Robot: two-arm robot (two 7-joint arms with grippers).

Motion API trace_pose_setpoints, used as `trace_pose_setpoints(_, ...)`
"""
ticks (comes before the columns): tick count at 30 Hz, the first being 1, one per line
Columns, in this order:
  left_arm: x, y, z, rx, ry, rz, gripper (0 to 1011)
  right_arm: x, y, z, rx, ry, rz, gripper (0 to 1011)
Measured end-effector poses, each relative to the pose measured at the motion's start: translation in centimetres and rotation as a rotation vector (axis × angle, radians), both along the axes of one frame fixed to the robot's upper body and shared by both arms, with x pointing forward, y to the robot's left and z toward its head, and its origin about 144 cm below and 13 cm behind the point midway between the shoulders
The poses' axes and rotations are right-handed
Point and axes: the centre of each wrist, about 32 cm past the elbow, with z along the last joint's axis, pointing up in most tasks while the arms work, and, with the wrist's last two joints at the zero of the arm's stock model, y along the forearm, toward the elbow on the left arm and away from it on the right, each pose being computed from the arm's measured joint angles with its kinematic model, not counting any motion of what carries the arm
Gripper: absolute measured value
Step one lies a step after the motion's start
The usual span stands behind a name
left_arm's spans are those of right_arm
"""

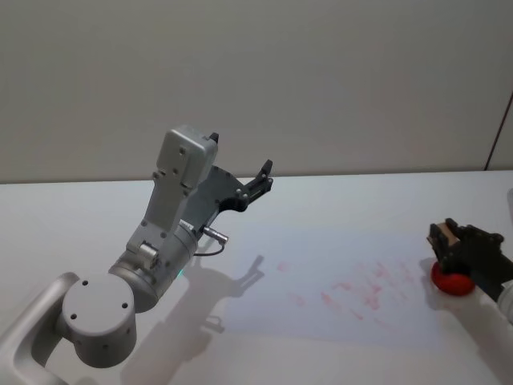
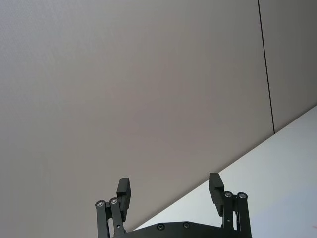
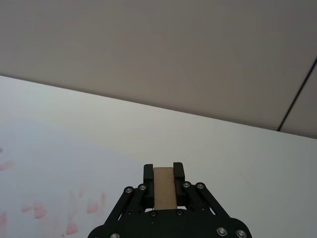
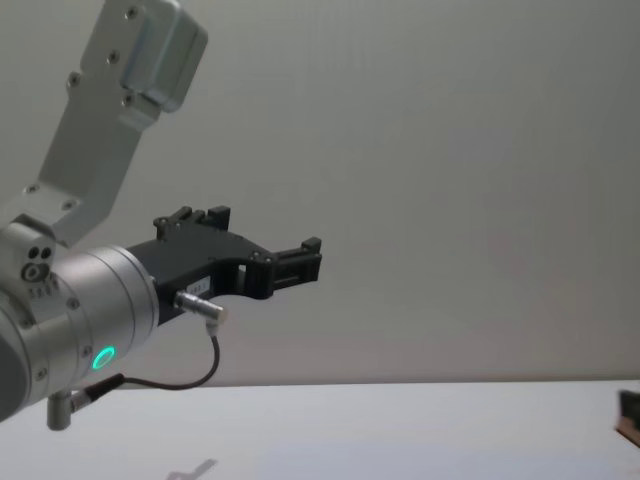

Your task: Use the one hand to pick up the stamp and affix it onto the A4 paper.

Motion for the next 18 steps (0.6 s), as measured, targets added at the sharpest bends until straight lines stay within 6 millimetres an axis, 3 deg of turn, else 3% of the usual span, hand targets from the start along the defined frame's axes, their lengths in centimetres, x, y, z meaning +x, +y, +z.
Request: trace_pose_setpoints(18, 0.0, 0.0, 0.0, 0.000, 0.000, 0.000, 1001, 0.3, 5.7, 0.5, 0.082, -0.044, 0.208, 214)
